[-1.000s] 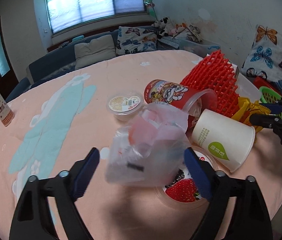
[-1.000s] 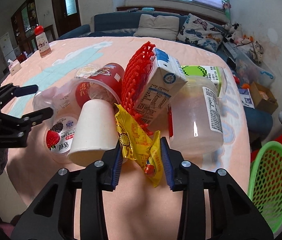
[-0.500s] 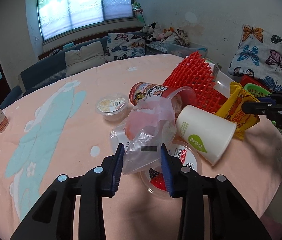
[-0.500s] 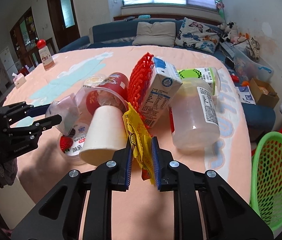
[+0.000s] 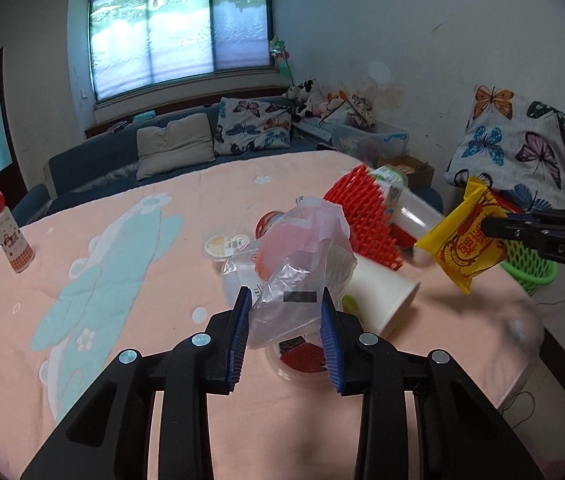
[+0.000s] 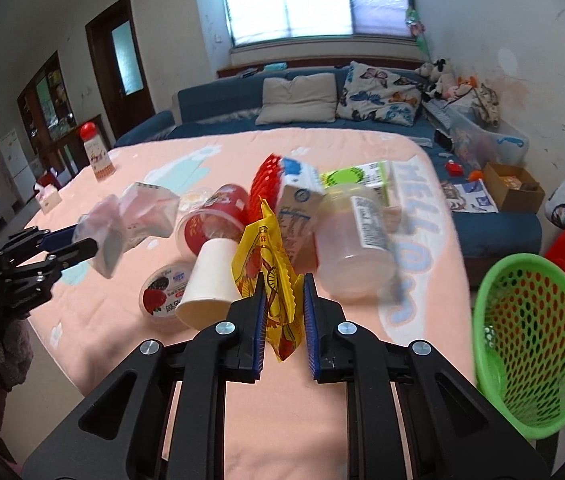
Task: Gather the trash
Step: 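Carry the wrapper and bag to the green basket and open both grippers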
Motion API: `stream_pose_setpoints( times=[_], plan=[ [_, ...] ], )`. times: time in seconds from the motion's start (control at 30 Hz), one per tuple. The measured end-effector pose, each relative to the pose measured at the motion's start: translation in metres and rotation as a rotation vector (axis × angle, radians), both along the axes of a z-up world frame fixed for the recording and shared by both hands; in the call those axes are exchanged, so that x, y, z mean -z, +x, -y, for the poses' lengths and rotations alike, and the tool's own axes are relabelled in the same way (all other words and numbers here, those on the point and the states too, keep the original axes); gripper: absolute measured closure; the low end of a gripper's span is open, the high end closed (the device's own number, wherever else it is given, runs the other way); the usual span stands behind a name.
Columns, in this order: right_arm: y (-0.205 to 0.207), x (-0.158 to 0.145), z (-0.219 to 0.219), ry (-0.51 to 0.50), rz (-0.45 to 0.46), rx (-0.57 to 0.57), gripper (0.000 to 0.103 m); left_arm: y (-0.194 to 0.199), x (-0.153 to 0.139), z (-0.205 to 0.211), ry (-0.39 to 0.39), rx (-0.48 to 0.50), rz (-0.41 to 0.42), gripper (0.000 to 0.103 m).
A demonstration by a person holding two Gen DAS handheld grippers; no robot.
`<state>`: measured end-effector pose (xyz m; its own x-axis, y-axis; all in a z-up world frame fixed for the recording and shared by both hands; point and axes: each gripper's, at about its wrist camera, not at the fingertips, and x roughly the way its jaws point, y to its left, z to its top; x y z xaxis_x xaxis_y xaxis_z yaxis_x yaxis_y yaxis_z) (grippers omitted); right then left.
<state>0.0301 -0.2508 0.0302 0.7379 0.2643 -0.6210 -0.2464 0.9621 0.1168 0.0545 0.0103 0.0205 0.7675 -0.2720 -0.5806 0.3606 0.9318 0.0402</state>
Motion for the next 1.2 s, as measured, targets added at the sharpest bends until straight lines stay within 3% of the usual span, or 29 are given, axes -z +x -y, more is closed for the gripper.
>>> stream_pose_setpoints(
  times=[0.3,0.6,0.9,1.2],
  plan=[
    [-0.013,-0.007,0.051,-0.004,0.023,0.127,0.086,0.002,-0.024,0.047,-0.05,0.124,0.004,0.071],
    [-0.017,-0.003,0.124,-0.036,0.021,0.277,0.086,0.019,-0.032,0.141,-0.076,0.291,-0.022,0.071],
    [-0.021,0.025,0.197,-0.067,-0.039,0.417,0.086,0.037,-0.026,0.238,-0.063,0.422,-0.063,0.071],
    [-0.024,0.056,0.236,-0.064,-0.11,0.49,0.083,0.05,-0.009,0.31,-0.053,0.508,-0.127,0.071]
  ],
)
